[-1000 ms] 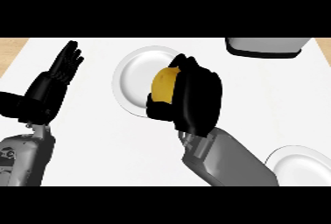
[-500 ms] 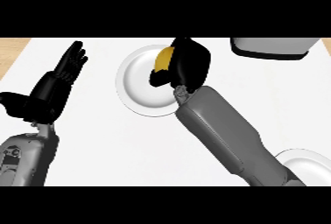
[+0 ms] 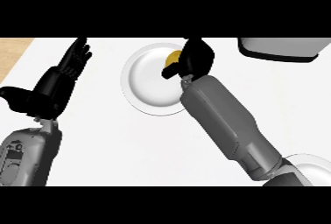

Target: Pick the lemon from the plate and place it in the plate

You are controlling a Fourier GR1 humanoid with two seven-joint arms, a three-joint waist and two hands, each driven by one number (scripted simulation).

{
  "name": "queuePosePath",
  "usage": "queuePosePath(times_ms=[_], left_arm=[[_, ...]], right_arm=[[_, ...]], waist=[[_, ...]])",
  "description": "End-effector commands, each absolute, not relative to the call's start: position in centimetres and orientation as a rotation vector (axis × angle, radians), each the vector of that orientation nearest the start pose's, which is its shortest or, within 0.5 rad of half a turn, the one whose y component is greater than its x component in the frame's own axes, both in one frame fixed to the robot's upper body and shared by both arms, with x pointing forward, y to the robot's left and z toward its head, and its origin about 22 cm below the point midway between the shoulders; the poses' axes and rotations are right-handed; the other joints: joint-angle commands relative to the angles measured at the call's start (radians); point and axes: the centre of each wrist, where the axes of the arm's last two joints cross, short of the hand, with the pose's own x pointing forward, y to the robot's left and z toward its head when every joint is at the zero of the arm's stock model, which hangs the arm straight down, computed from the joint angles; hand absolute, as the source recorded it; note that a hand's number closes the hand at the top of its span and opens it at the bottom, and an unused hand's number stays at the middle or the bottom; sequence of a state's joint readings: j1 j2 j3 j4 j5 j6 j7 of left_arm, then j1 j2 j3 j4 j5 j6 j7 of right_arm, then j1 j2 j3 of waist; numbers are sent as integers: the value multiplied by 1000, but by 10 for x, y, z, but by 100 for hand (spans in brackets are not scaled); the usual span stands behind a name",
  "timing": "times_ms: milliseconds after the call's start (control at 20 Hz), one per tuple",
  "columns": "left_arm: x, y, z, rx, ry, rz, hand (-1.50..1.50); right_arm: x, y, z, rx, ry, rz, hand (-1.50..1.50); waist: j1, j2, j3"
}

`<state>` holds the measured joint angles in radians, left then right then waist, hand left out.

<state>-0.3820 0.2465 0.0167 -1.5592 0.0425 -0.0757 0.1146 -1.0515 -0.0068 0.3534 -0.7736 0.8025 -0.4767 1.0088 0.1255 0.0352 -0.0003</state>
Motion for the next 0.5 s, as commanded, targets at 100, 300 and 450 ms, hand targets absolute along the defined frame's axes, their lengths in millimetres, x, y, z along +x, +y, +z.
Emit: queuePosePath(times_ms=[100,300,450], left_arm=[[324,242,120,24,-1804,-333,0],[325,242,116,20,-1795,-341,0],[324,247,123,46,-1791,-323,0]], right_arm=[[411,-38,110,-938,-1253,212,-150],[414,-34,116,-943,-1381,94,-150],[417,-35,122,-931,-1466,-37,-150]], waist=[[14,5,1],[16,5,1],[-3,-5,2]])
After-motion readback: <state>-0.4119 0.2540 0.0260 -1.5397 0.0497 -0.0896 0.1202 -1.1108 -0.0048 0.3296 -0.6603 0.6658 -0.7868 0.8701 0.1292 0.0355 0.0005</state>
